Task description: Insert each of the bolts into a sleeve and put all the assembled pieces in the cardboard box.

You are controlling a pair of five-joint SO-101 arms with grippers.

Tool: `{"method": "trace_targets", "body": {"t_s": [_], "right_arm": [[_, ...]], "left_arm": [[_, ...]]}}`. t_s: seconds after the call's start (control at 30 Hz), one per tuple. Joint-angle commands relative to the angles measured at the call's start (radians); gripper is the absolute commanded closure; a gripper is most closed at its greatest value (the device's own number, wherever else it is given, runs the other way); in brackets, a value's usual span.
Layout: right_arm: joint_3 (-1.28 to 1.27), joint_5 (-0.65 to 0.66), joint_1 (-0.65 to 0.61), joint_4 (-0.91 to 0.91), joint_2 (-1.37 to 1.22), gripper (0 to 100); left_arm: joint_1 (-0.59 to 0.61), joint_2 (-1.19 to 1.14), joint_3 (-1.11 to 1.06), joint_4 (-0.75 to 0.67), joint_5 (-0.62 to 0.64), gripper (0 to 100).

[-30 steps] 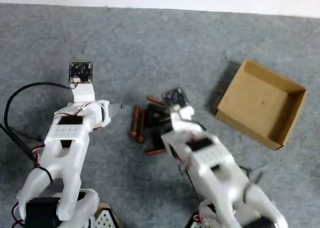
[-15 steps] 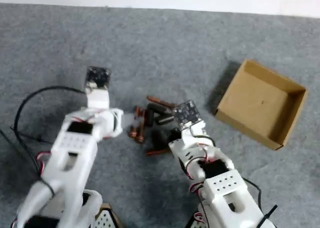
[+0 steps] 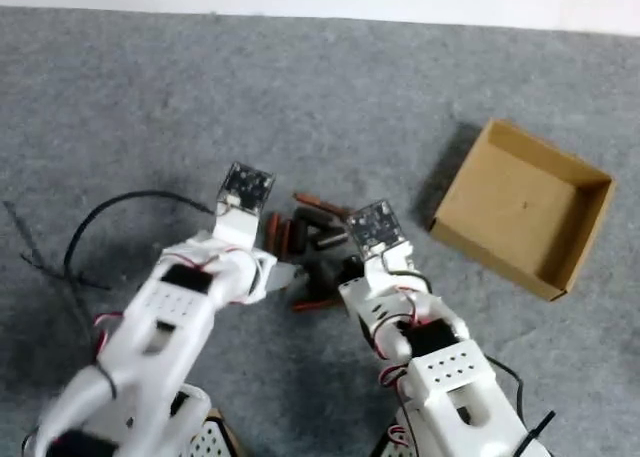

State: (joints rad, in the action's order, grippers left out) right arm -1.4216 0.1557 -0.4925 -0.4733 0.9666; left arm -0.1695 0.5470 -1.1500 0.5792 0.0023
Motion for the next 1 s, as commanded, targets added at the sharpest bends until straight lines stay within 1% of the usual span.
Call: {"method": "trace_targets", "body": {"t_s": [0.0,0.1,0.23,0.47,0.6,0.73,0.8,0.97], "right_arm": [[0.018,0.006,0.010,0.025,0.025,99.5],[0.016,0.006,0.010,0.025,0.025,99.5],[0.016,0.006,0.010,0.025,0.025,99.5],[0.016,0.006,0.010,0.025,0.025,99.5],[0.016,0.006,0.010,0.025,0.025,99.5],[0.016,0.006,0.010,0.025,0.025,99.5],[0.016,0.006,0.010,0.025,0.025,99.5],[0.016,0.006,0.010,0.025,0.025,99.5]], "left_arm": [[-0.013,-0.186,0.137,-0.017,-0.009,68],[0.002,-0.312,0.208,-0.017,-0.009,68],[0.065,-0.364,0.265,-0.017,-0.009,68],[0.105,-0.325,0.305,0.000,-0.008,68],[0.147,-0.232,0.269,0.026,0.064,68],[0.140,-0.234,0.229,-0.041,0.061,68],[0.139,-0.268,0.229,-0.063,0.028,68],[0.108,-0.375,0.297,-0.044,-0.031,68]]}}
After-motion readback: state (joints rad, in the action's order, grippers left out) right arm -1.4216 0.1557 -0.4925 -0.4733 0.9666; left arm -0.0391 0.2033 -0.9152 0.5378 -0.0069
